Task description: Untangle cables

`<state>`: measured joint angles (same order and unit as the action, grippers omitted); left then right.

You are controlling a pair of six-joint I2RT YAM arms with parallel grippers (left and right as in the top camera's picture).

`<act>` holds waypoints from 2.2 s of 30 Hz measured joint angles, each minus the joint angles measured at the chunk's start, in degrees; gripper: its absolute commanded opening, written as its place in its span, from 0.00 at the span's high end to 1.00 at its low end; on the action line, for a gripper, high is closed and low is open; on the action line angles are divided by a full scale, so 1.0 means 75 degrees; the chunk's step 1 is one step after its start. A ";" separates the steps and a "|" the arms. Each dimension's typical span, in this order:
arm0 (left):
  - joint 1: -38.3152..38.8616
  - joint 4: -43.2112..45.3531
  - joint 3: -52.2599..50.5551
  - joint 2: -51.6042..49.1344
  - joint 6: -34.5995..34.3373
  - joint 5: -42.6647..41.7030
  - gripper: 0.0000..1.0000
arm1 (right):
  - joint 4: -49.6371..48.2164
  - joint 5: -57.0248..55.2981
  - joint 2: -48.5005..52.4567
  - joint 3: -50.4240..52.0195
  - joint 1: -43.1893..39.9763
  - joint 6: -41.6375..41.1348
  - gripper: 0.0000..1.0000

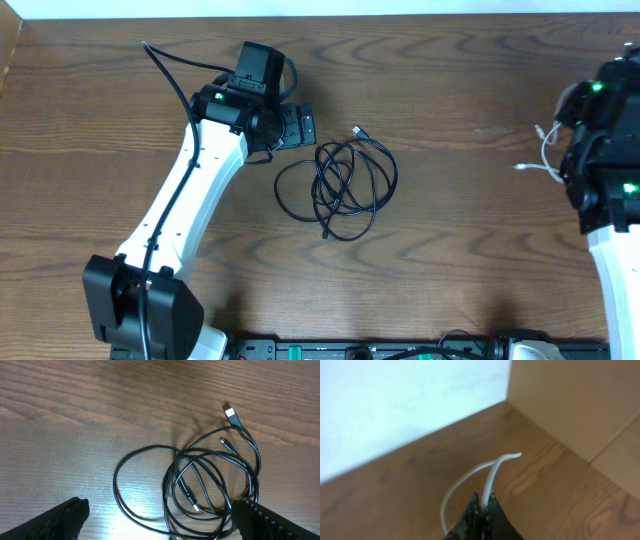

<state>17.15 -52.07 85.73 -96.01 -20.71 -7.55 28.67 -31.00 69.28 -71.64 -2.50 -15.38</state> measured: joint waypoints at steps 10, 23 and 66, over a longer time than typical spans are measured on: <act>0.0000 -0.0003 0.0000 0.0000 0.0000 0.0003 0.04 | -0.1856 0.1932 0.0764 0.0000 -0.1320 -0.0125 0.99; 0.0000 -0.0003 0.0000 0.0000 0.0000 0.0003 0.04 | 0.1451 0.3112 0.2279 0.0009 -0.1772 -0.0137 0.99; 0.0000 -0.0003 0.0000 0.0000 0.0000 0.0003 0.04 | 0.2602 0.6030 0.3118 0.0245 -0.0618 -0.0271 0.91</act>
<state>17.15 -52.10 85.73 -96.01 -20.71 -7.53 48.18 14.22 92.66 -69.80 -7.14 -17.41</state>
